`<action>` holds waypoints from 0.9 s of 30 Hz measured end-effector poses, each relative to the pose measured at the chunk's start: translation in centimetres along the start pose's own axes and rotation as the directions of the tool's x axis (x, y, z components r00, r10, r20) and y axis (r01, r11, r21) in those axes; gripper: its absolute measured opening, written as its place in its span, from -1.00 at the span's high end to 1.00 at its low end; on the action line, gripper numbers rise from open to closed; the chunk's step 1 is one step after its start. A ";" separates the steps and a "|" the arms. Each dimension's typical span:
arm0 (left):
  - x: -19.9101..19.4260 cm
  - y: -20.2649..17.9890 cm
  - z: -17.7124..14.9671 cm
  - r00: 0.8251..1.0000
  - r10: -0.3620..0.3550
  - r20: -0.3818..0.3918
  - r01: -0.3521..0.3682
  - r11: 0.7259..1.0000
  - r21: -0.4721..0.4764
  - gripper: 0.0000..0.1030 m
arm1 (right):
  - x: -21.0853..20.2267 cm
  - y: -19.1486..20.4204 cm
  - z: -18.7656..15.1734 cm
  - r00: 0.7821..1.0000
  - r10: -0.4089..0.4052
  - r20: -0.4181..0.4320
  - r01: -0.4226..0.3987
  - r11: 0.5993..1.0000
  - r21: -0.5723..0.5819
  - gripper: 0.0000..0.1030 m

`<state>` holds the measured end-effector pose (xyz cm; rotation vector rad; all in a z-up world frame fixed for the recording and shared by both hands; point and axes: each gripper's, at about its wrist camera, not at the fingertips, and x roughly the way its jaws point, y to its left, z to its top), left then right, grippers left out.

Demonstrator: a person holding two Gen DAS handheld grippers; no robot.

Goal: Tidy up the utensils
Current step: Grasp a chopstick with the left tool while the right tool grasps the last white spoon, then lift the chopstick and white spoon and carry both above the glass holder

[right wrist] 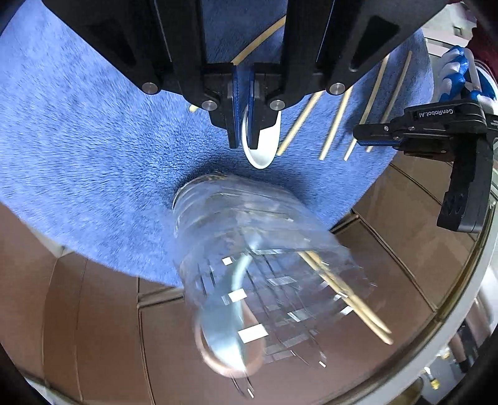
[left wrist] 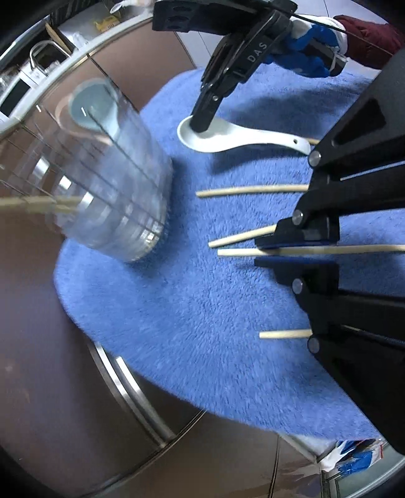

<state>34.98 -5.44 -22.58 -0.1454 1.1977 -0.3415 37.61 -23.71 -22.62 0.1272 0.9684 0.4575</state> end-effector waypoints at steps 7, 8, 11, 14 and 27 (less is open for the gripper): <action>-6.1 -0.7 -2.5 0.987 -0.021 0.160 0.019 1.000 0.013 0.91 | -5.9 3.9 -1.8 0.992 -0.067 0.111 0.075 0.995 -0.070 0.91; -6.9 -0.8 -2.8 0.984 -0.025 0.178 0.023 1.000 0.015 0.91 | -6.5 4.1 -2.0 0.989 -0.076 0.124 0.086 0.993 -0.077 0.91; -9.4 -1.3 -3.8 0.970 -0.031 0.240 0.026 0.999 0.024 0.91 | -8.9 6.0 -3.1 0.979 -0.102 0.175 0.119 0.989 -0.090 0.91; -11.9 -1.8 -5.1 0.956 -0.042 0.291 0.033 0.999 0.036 0.91 | -11.3 7.4 -4.0 0.967 -0.129 0.218 0.153 0.984 -0.095 0.91; -21.1 -4.0 -8.2 0.870 -0.101 0.482 0.068 0.994 0.084 0.91 | -20.7 12.6 -6.0 0.894 -0.203 0.399 0.264 0.959 -0.105 0.91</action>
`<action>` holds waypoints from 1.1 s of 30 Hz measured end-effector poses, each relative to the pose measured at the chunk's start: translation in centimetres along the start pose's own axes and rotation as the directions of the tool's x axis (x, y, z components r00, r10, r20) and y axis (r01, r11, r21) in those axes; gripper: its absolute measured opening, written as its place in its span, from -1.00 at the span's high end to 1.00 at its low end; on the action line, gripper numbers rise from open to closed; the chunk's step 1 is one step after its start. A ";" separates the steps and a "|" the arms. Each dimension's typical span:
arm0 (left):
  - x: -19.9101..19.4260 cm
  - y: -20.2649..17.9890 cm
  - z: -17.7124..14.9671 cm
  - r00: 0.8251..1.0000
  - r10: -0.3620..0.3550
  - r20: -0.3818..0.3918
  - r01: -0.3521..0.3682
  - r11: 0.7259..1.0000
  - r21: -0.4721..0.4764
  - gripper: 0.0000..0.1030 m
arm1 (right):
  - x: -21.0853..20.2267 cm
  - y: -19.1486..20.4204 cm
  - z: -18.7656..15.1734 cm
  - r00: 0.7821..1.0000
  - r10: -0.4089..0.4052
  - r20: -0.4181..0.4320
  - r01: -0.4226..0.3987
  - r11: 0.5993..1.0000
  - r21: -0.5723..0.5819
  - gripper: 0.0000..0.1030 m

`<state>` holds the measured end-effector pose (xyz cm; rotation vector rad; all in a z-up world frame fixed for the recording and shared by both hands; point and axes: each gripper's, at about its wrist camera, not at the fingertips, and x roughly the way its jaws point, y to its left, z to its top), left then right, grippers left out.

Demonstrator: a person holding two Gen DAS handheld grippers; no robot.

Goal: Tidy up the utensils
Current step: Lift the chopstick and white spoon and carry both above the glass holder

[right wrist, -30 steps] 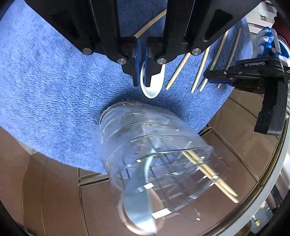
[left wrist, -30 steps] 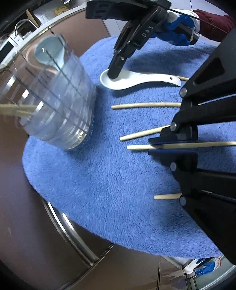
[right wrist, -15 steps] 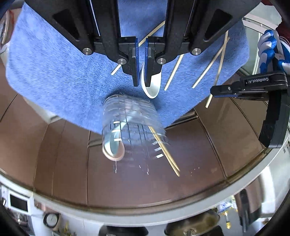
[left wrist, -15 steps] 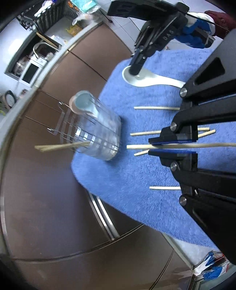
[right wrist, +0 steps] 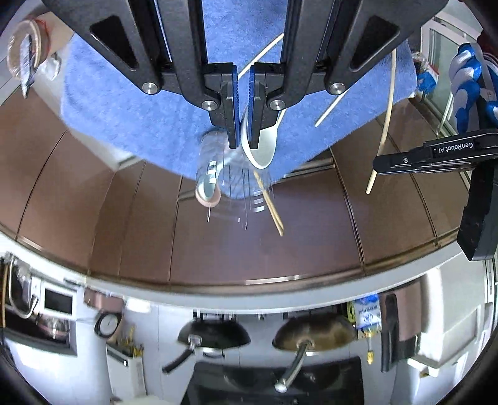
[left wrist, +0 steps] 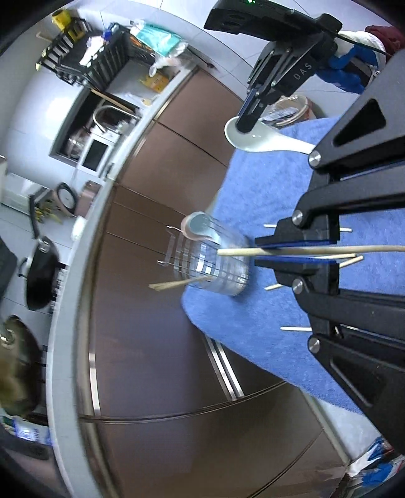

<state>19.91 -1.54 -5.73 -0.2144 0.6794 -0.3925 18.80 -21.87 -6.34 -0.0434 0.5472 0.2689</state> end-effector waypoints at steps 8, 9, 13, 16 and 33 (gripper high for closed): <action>-1.8 -1.2 5.5 0.986 -0.007 0.165 0.005 1.000 0.011 0.91 | -0.7 -0.2 4.3 0.988 -0.054 0.141 0.058 0.998 -0.028 0.91; -1.7 -1.2 6.4 0.983 -0.007 0.184 0.005 1.000 0.010 0.91 | -0.6 0.0 4.9 0.986 -0.060 0.158 0.065 0.997 -0.031 0.91; -0.5 -1.3 9.8 0.965 0.004 0.263 -0.005 1.000 0.000 0.91 | 0.7 -0.4 7.0 0.973 -0.078 0.219 0.088 0.996 -0.034 0.91; 1.4 -1.5 11.7 0.956 0.013 0.293 -0.011 1.000 -0.008 0.91 | 2.5 -0.8 8.1 0.965 -0.079 0.249 0.089 0.996 -0.028 0.91; 14.5 -0.4 15.8 0.880 0.153 0.450 -0.132 0.988 -0.078 0.91 | 15.2 -4.0 8.2 0.946 -0.135 0.296 0.130 0.991 0.037 0.91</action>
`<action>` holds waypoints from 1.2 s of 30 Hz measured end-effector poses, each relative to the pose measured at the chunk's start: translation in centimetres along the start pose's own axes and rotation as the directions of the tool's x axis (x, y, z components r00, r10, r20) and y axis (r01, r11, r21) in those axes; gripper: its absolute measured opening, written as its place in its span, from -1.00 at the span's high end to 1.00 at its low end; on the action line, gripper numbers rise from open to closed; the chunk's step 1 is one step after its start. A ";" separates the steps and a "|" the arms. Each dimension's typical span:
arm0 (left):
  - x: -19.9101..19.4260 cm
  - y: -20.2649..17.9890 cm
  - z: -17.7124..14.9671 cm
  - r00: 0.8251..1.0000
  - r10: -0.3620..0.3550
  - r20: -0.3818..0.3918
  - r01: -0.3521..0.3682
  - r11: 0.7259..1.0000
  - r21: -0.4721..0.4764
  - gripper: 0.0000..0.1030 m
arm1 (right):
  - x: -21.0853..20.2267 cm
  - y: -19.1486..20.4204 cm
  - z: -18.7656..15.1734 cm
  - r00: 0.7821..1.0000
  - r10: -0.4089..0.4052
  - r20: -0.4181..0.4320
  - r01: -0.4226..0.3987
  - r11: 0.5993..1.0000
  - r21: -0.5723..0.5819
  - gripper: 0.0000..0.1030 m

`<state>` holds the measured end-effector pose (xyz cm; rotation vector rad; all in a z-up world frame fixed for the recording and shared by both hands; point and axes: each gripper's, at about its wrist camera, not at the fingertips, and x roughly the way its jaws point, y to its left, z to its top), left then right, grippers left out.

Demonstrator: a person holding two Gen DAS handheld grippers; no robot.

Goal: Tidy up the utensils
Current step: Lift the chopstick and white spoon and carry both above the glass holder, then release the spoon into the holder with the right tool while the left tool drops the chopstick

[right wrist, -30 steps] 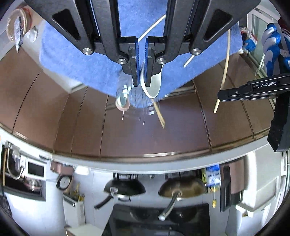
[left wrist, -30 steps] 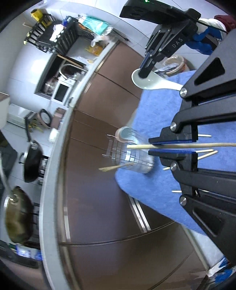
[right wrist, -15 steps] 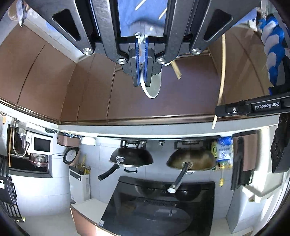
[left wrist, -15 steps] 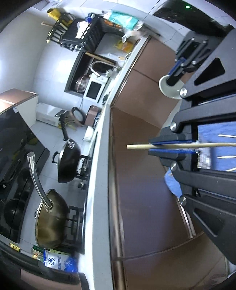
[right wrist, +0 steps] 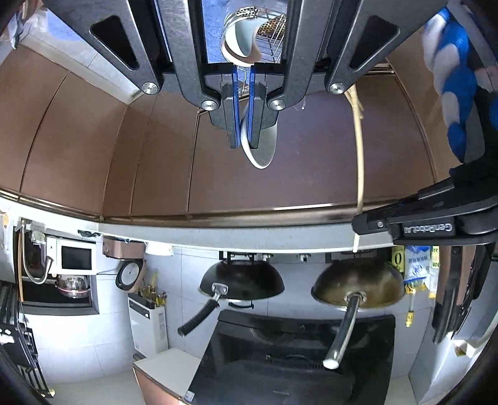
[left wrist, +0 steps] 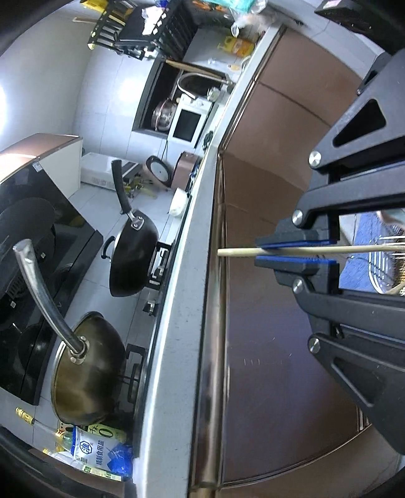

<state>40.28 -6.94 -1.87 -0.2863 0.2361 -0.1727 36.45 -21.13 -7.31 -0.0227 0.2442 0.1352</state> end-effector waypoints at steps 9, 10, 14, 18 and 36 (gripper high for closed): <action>2.3 0.0 -3.4 0.998 0.055 0.041 -0.056 0.998 0.027 0.91 | 2.2 0.5 -1.9 0.999 -0.034 0.025 0.034 0.999 -0.029 0.91; 2.4 0.0 -3.7 0.997 0.061 0.051 -0.063 0.998 0.033 0.91 | 2.3 0.6 -2.2 0.999 -0.037 0.030 0.038 0.999 -0.031 0.91; 2.3 -0.1 -4.8 0.992 0.085 0.091 -0.090 0.995 0.052 0.91 | 2.8 1.0 -3.4 0.998 -0.045 0.034 0.046 0.998 -0.042 0.91; 2.0 0.1 -6.2 0.990 0.091 0.106 -0.098 0.993 0.066 0.88 | 3.0 1.4 -4.8 0.999 -0.045 0.020 0.046 0.997 -0.054 0.85; -10.4 1.5 -1.7 0.985 0.099 0.144 -0.115 0.987 0.110 0.37 | -5.6 0.3 -2.5 0.997 -0.074 0.035 0.076 0.996 -0.056 0.61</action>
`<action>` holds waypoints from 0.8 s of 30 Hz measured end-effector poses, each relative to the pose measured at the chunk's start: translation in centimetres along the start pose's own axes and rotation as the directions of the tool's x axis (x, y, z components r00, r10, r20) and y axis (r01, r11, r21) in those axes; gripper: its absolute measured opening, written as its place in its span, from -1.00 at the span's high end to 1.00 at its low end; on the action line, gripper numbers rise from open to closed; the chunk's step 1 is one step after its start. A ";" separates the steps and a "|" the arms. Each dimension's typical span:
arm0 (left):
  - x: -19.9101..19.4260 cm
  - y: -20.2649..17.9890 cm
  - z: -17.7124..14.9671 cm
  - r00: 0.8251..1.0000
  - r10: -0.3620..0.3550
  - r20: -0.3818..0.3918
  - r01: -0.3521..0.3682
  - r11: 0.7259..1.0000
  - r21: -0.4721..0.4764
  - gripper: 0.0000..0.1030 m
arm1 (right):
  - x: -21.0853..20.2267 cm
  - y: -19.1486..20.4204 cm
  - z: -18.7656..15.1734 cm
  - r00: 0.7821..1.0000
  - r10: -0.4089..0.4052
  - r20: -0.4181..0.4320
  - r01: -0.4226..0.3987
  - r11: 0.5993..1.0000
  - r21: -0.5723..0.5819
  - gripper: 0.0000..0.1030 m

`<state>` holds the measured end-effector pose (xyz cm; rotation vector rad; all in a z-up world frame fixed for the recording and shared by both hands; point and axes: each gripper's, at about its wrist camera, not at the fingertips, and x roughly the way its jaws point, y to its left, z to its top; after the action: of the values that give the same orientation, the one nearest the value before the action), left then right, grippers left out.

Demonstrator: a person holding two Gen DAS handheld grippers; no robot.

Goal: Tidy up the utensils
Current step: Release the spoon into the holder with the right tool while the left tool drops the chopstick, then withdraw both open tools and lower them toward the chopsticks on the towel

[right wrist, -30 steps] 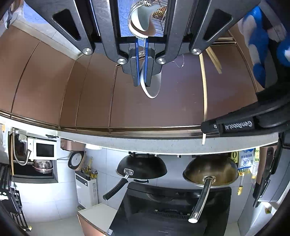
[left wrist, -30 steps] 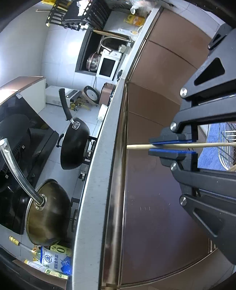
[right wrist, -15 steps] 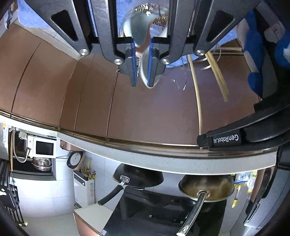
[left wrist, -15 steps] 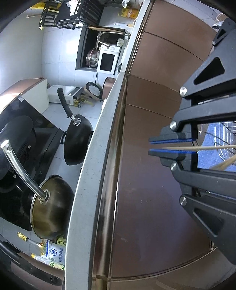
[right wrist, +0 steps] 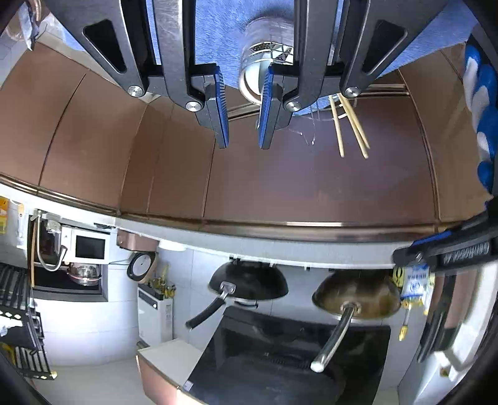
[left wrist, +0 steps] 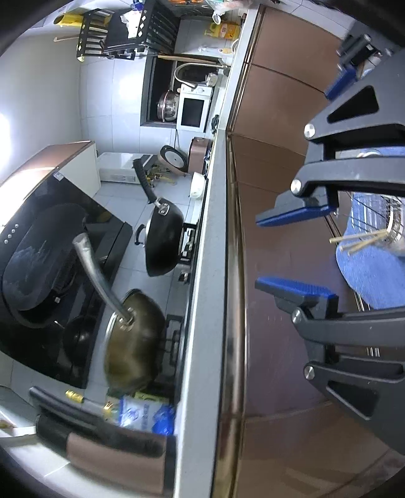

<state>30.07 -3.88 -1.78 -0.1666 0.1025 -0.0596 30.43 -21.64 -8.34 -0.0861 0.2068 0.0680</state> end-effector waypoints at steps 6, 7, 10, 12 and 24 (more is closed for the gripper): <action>-4.4 1.1 1.4 1.000 0.030 -0.006 -0.030 0.999 0.019 0.37 | -5.0 -0.5 2.2 1.000 -0.011 0.028 0.010 1.000 0.015 0.56; -5.0 1.2 1.5 0.999 0.033 -0.007 -0.032 0.999 0.023 0.37 | -5.7 -0.6 2.4 0.999 -0.013 0.032 0.012 1.000 0.014 0.54; -7.2 1.4 1.5 0.999 0.037 -0.015 -0.036 0.999 0.031 0.34 | -8.0 -0.6 3.0 0.999 -0.016 0.043 0.015 1.000 0.017 0.53; -8.3 1.5 1.5 0.999 0.040 -0.021 -0.040 0.999 0.034 0.19 | -9.3 -0.6 3.1 0.999 -0.017 0.044 0.016 1.000 0.023 0.51; -15.9 0.7 -0.6 0.994 0.072 -0.079 -0.065 0.994 0.083 0.11 | -16.9 -0.7 1.2 1.000 0.000 0.015 -0.001 0.996 0.089 0.31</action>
<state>14.27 -2.27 -0.94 -0.0799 0.1870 -0.0018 14.26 -23.16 -3.60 0.0032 0.1946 0.0596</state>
